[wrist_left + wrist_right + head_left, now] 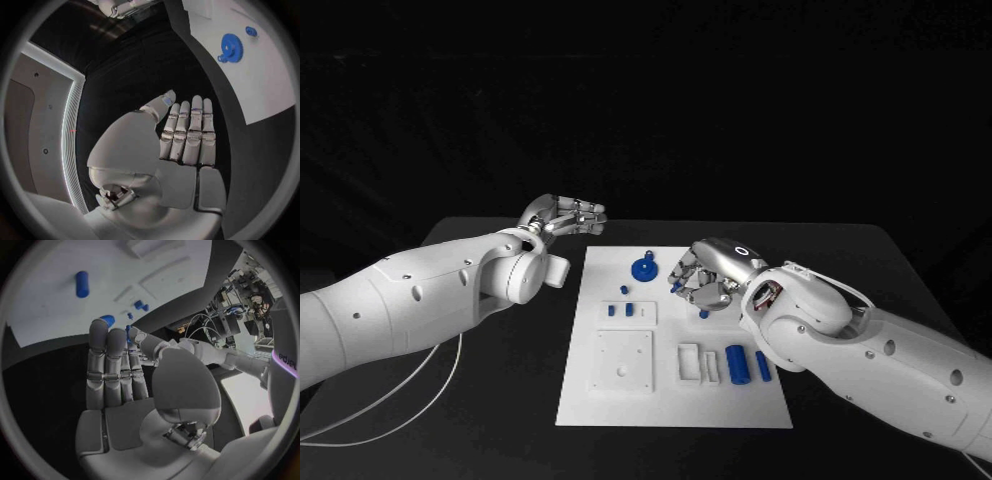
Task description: Assemble the parts on the task board
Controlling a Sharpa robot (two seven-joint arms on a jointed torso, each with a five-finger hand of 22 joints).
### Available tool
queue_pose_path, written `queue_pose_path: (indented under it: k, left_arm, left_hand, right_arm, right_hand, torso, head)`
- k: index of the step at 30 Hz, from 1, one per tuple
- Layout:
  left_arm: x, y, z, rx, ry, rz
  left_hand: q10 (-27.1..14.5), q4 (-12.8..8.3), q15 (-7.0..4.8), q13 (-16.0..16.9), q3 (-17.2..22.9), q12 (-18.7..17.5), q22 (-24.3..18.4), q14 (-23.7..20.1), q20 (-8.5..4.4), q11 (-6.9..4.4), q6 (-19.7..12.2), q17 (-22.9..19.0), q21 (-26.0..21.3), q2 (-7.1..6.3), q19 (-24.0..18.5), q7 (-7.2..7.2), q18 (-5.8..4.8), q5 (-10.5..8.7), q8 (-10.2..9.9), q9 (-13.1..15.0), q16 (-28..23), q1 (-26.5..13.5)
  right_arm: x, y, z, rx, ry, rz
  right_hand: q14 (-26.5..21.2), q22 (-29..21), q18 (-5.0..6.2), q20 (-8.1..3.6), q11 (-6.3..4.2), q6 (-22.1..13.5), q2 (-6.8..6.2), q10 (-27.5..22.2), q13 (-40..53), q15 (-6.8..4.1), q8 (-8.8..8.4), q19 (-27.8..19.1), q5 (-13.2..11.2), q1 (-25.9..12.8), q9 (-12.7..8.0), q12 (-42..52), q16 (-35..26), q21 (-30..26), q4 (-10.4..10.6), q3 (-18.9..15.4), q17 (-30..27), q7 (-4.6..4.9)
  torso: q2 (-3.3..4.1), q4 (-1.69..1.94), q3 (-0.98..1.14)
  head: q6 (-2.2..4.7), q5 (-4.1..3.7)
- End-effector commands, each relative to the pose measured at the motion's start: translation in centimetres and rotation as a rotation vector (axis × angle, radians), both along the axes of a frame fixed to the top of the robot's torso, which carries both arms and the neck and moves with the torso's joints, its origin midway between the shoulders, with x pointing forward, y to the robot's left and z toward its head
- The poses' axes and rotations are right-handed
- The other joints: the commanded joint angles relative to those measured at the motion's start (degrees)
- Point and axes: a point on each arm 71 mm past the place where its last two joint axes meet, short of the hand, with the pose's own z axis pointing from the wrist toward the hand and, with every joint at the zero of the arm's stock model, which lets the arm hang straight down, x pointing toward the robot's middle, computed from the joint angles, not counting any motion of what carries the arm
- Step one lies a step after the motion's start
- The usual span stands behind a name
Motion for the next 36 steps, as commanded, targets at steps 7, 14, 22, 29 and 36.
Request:
queue_pose_path:
  k: [7, 14, 22, 29, 36]
  left_arm:
    - [0.5, -1.0, 0.0, -0.018, -0.016, 0.017]
    - [0.6, -2.1, -0.1, -0.024, -0.014, 0.004]
    - [0.6, -2.8, -0.2, -0.027, -0.012, -0.010]
    - [0.6, -3.2, -0.2, -0.030, -0.009, -0.019]
    - [0.6, -3.1, -0.2, -0.030, -0.006, -0.022]
  left_hand:
    - [-0.27, 0.10, 0.16, 0.01, 0.04, -0.14, -0.36, -0.37, 0.24, -0.06, -0.38, -0.01, 0.27, -0.34, 0.23, -0.10, -0.43, -0.14, 0.18, 0.04, -0.22, -0.14]
    - [-0.31, 0.17, 0.19, 0.01, -0.03, -0.15, -1.03, -0.44, 0.26, -0.05, -0.38, -0.02, 0.28, -0.28, 0.32, -0.09, -0.46, -0.15, 0.19, 0.05, -0.23, -0.15]
    - [-0.31, 0.17, 0.19, 0.01, -0.03, -0.15, -1.03, -0.44, 0.26, -0.05, -0.38, -0.02, 0.28, -0.28, 0.32, -0.09, -0.46, -0.15, 0.19, 0.05, -0.23, -0.15]
    - [-0.38, 0.23, 0.22, 0.01, -0.10, -0.15, -1.38, -0.56, 0.29, -0.03, -0.43, -0.03, 0.28, -0.25, 0.32, -0.06, -0.47, -0.16, 0.19, 0.04, -0.24, -0.14]
    - [-0.42, 0.28, 0.24, 0.01, -0.17, -0.15, -1.65, -0.61, 0.32, -0.01, -0.46, -0.02, 0.28, -0.25, 0.33, -0.07, -0.47, -0.19, 0.18, 0.05, -0.23, -0.16]
  right_arm:
    - [-2.5, 3.9, -2.2, -0.070, -0.024, 0.123]
    - [-3.7, 5.7, -4.2, -0.118, -0.010, 0.171]
    - [-4.1, 6.6, -6.1, -0.155, 0.003, 0.183]
    - [-4.4, 6.7, -6.8, -0.173, 0.010, 0.181]
    - [-4.5, 6.5, -7.1, -0.186, -0.003, 0.166]
  right_hand:
    - [0.18, 1.52, 0.91, -0.11, 0.08, 0.12, 0.48, 0.31, 0.06, -0.20, 0.20, 0.73, 0.06, -0.04, 0.11, 0.17, 0.07, -1.23, -0.04, 0.07, -0.28, 0.00]
    - [0.16, 1.86, 0.90, -0.11, 0.08, 0.12, 0.53, 0.32, 0.07, -0.20, 0.20, 0.82, 0.09, -0.05, 0.11, 0.18, 0.08, -1.50, -0.12, 0.11, -0.35, 0.00]
    - [0.14, 3.53, 0.86, -0.14, 0.08, 0.16, 0.59, 0.34, 0.07, -0.22, 0.20, 1.29, 0.08, -0.23, 0.12, 0.18, 0.28, -2.59, -0.42, 0.21, -0.61, -0.01]
    - [0.16, 4.32, 0.86, -0.13, 0.07, 0.16, 0.65, 0.32, 0.08, -0.20, 0.23, 1.46, 0.08, -0.25, 0.13, 0.19, 0.37, -2.98, -0.50, 0.19, -0.74, -0.02]
    - [0.13, 5.07, 0.86, -0.14, 0.06, 0.18, 0.62, 0.39, 0.07, -0.23, 0.20, 1.61, 0.09, -0.27, 0.12, 0.18, 0.50, -3.47, -0.56, 0.29, -0.79, -0.03]
  torso:
    - [-0.65, 0.33, -0.56]
    - [-0.63, 0.26, -0.62]
    - [-0.57, 0.22, -0.50]
    - [-0.57, 0.19, -0.51]
    - [-0.62, 0.17, -0.49]
  head:
    - [-1.36, 3.63]
    - [-1.95, 4.75]
    - [-2.80, 6.01]
    - [-2.94, 6.22]
    - [-3.03, 6.27]
